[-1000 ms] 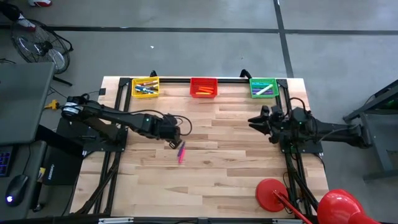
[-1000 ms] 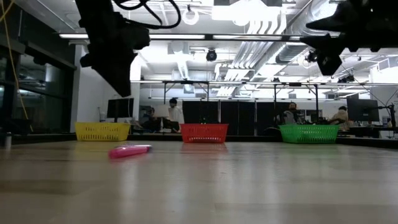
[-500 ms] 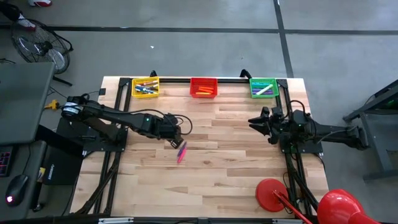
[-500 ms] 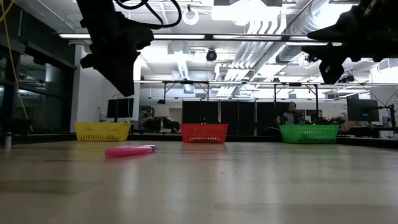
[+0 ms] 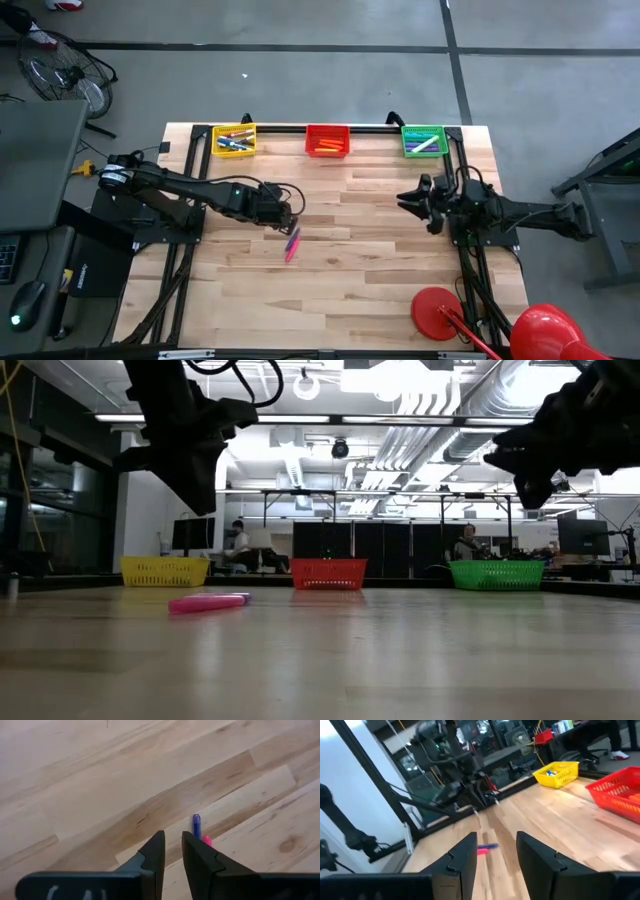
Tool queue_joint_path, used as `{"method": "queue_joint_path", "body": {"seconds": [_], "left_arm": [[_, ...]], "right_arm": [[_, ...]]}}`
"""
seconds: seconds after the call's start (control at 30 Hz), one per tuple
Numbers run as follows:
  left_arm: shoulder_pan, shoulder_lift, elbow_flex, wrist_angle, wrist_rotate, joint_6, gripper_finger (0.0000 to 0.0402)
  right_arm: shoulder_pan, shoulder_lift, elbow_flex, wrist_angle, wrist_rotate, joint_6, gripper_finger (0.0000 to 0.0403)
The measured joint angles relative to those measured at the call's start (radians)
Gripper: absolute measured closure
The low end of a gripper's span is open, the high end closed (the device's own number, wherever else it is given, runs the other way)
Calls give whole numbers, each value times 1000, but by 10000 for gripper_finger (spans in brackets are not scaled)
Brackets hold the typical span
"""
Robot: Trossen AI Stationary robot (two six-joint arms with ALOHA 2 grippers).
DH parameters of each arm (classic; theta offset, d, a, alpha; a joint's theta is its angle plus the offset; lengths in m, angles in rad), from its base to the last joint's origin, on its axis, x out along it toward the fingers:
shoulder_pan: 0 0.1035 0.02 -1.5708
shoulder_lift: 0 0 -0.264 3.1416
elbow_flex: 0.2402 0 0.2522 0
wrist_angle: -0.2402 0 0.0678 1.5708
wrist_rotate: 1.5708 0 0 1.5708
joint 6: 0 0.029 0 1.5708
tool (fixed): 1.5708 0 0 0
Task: Pick & Place Markers
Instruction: Put the violet pen into the red bin
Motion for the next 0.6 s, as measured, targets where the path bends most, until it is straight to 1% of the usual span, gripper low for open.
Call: {"method": "queue_joint_path", "body": {"seconds": [0.17,0.3,0.4,0.43,0.6], "left_arm": [[0,0,0,1,14,-35,340],[0,20,2,10,53,-71,340],[0,55,2,23,108,-7,340],[0,71,2,49,133,19,340],[0,152,3,130,201,71,340]], "right_arm": [[0,0,0,-58,-1,-114,276],[0,0,0,-108,-4,-112,276],[0,0,0,-128,-20,-108,276],[0,0,0,-128,-26,-104,276],[-1,0,0,-124,-4,-123,276]]}}
